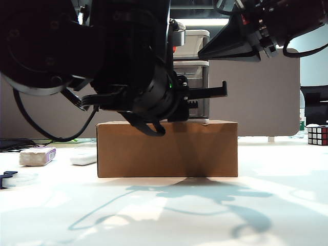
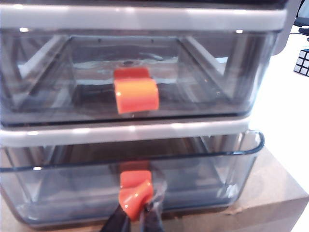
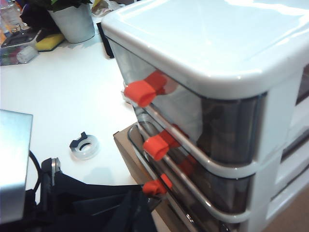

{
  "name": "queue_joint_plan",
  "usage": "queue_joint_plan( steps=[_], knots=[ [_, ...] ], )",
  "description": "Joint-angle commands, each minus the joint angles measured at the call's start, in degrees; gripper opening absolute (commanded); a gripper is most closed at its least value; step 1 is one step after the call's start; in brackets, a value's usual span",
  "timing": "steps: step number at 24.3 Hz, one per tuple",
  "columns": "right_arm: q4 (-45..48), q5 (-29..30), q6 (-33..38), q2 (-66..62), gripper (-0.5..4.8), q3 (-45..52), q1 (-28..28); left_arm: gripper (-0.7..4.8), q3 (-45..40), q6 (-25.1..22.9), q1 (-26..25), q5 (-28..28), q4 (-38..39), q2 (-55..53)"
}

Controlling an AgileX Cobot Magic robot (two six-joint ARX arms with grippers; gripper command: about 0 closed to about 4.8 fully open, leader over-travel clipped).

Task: Open the third layer of the drawer on the table, pick up the transparent tape on the table and put it in, and finally close the drawer.

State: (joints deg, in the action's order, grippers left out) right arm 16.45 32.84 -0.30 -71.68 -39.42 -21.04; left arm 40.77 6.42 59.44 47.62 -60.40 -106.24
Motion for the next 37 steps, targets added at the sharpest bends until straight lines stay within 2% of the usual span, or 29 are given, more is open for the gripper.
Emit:
queue_joint_plan(
  steps=[1,3,11,16,19,24,26,27,29,32,34,36,37],
  knots=[
    [3.3,1.8,-0.2,-1.8,-0.05,-1.3,0.1,0.11,0.3,0.2,-0.4,0.2,-0.3,0.1],
    [5.3,1.8,-0.2,-3.1,-0.05,-1.6,0.1,-0.06,0.3,0.3,-0.4,0.1,-0.3,0.1],
    [7.8,-0.8,0.2,-9.5,-0.05,-4.6,0.1,-0.06,0.2,1.1,0.6,0.4,0.0,0.1],
    [7.7,-2.3,0.3,-10.3,-0.05,-6.5,0.1,-0.06,-2.0,1.5,4.9,6.3,-0.1,0.2],
    [7.7,-2.3,0.3,-10.3,-0.05,-6.6,0.1,-0.06,-3.9,3.9,8.0,9.4,-0.7,0.3],
    [7.6,-2.3,0.3,-10.3,-0.05,-6.6,0.1,-0.06,-7.0,4.9,13.0,14.8,-4.1,0.5],
    [7.4,-2.3,0.3,-10.3,-0.05,-6.6,0.1,-0.06,-7.5,3.5,14.2,17.4,-4.4,1.1],
    [7.2,-2.2,0.3,-10.3,-0.05,-6.6,0.1,-0.06,-8.2,0.8,15.2,19.3,-4.5,2.4],
    [6.7,-2.0,0.3,-10.2,-0.05,-6.6,0.1,-0.06,-10.2,-1.7,15.9,19.6,-4.5,5.4],
    [5.7,-0.6,0.3,-10.0,-0.05,-6.6,0.1,-0.06,-17.2,-1.8,15.0,17.4,-4.5,14.9],
    [5.5,0.6,0.3,-9.6,-0.05,-6.6,0.1,-0.06,-23.7,-1.6,11.3,9.1,-4.4,24.4],
    [4.1,0.7,0.3,-8.1,-0.05,-6.6,0.1,-0.06,-28.6,-1.2,3.6,-4.1,-1.2,34.9],
    [3.3,0.7,0.3,-7.3,-0.05,-6.6,0.2,-0.06,-29.2,0.5,-0.5,-10.5,3.6,39.0]
  ],
)
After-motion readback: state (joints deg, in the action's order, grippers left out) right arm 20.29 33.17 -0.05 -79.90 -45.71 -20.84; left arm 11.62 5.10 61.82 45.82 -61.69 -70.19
